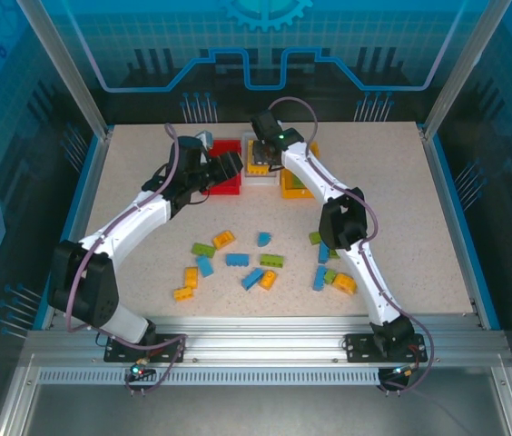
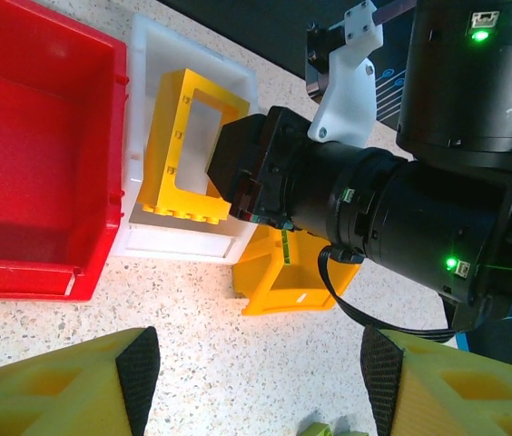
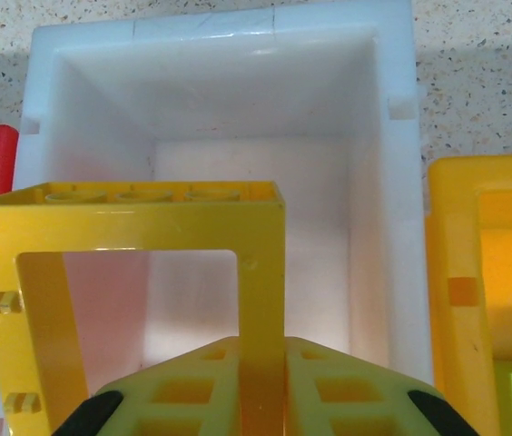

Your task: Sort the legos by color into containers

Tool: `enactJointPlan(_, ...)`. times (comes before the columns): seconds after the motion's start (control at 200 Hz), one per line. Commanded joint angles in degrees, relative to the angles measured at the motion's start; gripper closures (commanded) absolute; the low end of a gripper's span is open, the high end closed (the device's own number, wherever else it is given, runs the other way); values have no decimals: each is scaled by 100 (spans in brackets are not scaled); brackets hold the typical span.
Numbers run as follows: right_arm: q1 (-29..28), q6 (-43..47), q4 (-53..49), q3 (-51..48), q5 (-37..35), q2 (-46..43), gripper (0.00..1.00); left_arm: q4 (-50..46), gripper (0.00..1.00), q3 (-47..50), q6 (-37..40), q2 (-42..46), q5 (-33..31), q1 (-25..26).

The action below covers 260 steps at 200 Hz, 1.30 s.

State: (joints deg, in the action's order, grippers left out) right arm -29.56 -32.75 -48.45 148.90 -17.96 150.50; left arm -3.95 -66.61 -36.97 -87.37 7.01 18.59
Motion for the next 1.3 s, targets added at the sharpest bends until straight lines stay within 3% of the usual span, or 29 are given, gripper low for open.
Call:
enactJointPlan(0.0, -11, -99, -341, 212, -101, 164, 82, 206, 36, 51, 129, 36, 134, -49)
enactJointPlan(0.7, -320, -399, -689, -634, -463, -336, 84, 227, 36, 192, 14, 249, 164, -40)
enactJointPlan(0.855, -337, -377, -686, -543, -472, -304, 65, 185, 36, 184, 6, 222, 178, -40)
enactJointPlan(0.995, -388, -287, -680, -413, -530, -387, 53, 149, 36, 175, 12, 273, 192, -40)
enactJointPlan(1.296, -488, -348, -691, -387, -652, -958, 51, 109, 36, 323, -40, 369, 189, -31)
